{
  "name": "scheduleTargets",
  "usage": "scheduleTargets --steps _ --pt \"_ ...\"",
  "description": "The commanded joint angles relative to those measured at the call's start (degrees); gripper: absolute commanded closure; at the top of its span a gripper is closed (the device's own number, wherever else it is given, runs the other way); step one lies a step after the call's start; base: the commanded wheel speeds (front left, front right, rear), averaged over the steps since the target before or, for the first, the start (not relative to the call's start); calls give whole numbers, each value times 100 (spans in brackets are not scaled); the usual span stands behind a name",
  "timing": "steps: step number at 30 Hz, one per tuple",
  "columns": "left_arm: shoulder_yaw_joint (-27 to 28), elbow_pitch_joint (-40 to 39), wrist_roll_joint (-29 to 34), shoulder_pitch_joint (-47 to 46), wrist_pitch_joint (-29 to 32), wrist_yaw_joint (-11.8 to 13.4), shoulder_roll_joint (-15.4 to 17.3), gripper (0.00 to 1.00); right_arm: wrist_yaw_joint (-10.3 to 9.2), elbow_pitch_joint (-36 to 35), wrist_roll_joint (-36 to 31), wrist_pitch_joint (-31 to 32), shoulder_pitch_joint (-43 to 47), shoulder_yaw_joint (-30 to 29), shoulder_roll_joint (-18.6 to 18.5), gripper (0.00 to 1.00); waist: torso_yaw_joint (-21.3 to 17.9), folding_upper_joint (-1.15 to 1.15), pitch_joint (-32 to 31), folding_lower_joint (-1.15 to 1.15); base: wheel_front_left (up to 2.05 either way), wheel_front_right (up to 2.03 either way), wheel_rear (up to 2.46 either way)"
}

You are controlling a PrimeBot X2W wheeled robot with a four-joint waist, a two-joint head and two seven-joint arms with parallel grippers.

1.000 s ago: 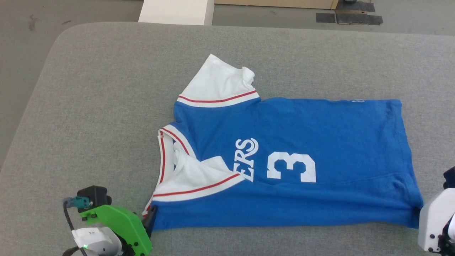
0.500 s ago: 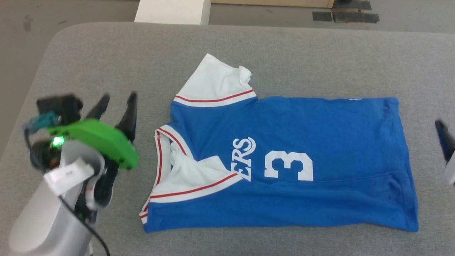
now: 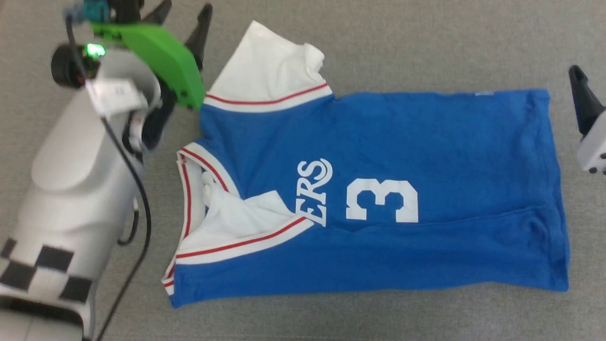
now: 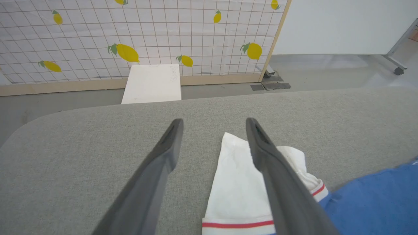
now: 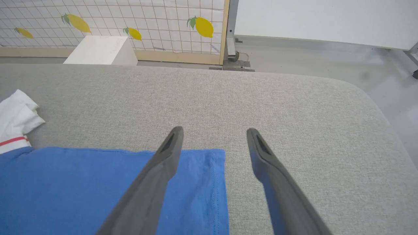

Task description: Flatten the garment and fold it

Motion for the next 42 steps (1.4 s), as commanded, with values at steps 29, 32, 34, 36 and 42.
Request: scheduleTargets --steps 29,32,34,36,42 --pt "-81 1208 -794 -1558 3150 25 -473 100 -9 -77 -148 -340 -177 -11 239 0 -313 0 1325 -1 0 0 0" --pt "110 913 -948 -1513 2905 -104 -406 100 -9 -22 -158 -179 -304 69 142 0 -244 0 1276 -1 0 0 0" --pt "194 700 -1008 -1441 2799 -165 -326 100 -9 54 -202 57 -421 157 37 0 -196 0 1254 -1 0 0 0" --pt "252 448 -1080 -1324 2748 -214 -268 100 -9 172 -269 425 -538 267 -111 0 -139 0 1250 -1 0 0 0" --pt "341 -569 -1305 -721 2684 -280 -147 100 -9 488 -540 1659 -870 549 -535 0 48 0 1275 -1 0 0 0"
